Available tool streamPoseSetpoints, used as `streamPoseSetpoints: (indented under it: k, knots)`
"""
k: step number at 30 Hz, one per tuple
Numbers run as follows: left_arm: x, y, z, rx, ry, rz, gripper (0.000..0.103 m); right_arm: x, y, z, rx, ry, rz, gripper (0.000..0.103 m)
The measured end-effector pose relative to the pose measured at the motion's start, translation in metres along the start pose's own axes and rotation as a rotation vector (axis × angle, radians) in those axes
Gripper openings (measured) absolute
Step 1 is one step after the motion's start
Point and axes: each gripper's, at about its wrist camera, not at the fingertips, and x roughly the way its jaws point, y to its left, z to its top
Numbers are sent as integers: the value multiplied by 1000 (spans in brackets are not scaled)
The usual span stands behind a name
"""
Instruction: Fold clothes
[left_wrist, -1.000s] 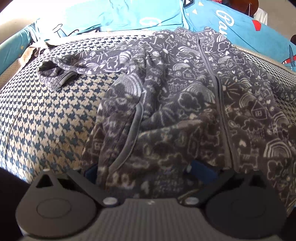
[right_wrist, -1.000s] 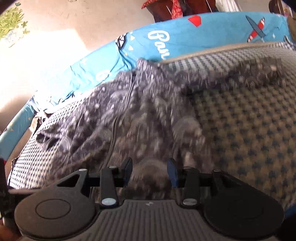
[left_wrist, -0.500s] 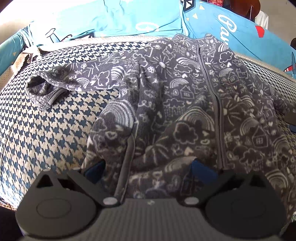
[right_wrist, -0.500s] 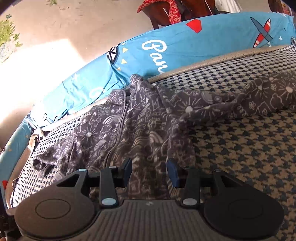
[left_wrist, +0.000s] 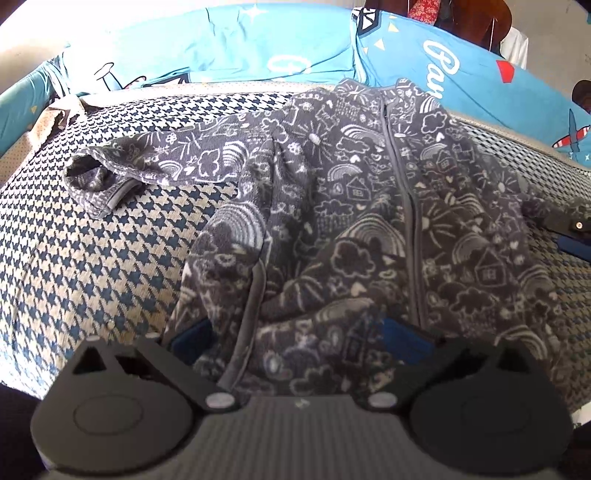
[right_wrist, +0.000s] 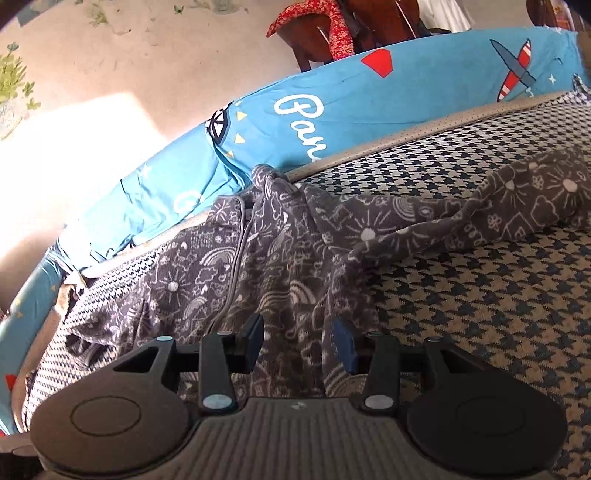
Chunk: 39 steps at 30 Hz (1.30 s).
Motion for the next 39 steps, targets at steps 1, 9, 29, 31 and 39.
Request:
streamPoseSetpoints:
  k: [1, 9, 29, 31, 39]
  knots:
    - [-4, -1, 0, -4, 0, -7, 103, -2, -1, 1, 3, -6, 3, 43]
    - [-45, -22, 7, 33, -62, -36, 103, -15, -9, 4, 18, -54, 13, 43]
    - [-98, -66, 92, 70, -182, -136, 103, -18, -41, 43, 60, -125, 7, 43]
    - [-85, -68, 97, 80, -169, -123, 103, -11, -39, 49, 43, -122, 2, 43]
    - [-19, -57, 109, 70, -121, -63, 103, 27, -29, 68, -13, -86, -30, 48]
